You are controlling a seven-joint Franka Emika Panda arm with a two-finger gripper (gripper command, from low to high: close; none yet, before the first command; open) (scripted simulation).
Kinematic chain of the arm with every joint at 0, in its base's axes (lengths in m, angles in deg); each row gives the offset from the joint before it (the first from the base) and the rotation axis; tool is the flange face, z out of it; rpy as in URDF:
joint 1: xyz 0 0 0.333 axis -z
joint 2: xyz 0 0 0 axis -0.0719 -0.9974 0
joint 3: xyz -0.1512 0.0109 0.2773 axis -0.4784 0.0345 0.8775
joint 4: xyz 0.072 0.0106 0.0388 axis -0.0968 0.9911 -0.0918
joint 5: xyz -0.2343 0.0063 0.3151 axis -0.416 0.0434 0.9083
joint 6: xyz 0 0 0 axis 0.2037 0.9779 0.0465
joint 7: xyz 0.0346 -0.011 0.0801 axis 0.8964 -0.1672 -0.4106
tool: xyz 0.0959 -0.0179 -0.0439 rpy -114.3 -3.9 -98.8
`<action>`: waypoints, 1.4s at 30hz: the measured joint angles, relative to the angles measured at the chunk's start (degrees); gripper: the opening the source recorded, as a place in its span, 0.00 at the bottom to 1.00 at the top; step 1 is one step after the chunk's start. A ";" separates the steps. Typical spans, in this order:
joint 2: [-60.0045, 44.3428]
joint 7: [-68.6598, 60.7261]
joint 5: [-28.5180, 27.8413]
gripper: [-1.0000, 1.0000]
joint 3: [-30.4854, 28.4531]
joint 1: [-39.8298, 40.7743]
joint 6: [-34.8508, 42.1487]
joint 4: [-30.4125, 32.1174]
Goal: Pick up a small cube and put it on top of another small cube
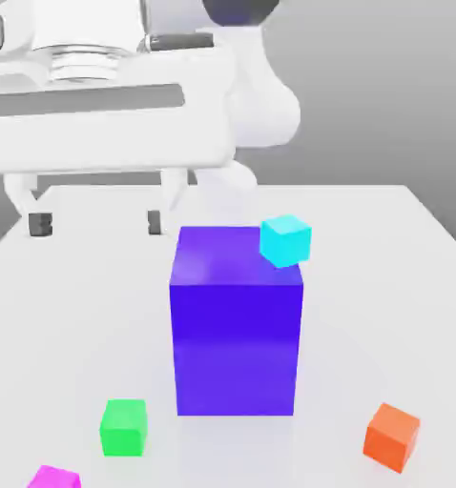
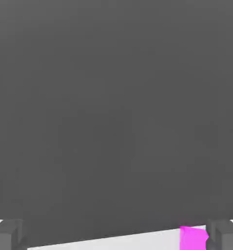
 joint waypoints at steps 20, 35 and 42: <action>-36.19 -6.27 5.24 0.00 0.73 7.97 -13.20 -4.79; -17.30 -0.32 -0.22 0.00 -3.52 3.06 -7.64 8.45; -8.28 4.76 -4.37 0.00 -3.85 1.12 -11.03 20.29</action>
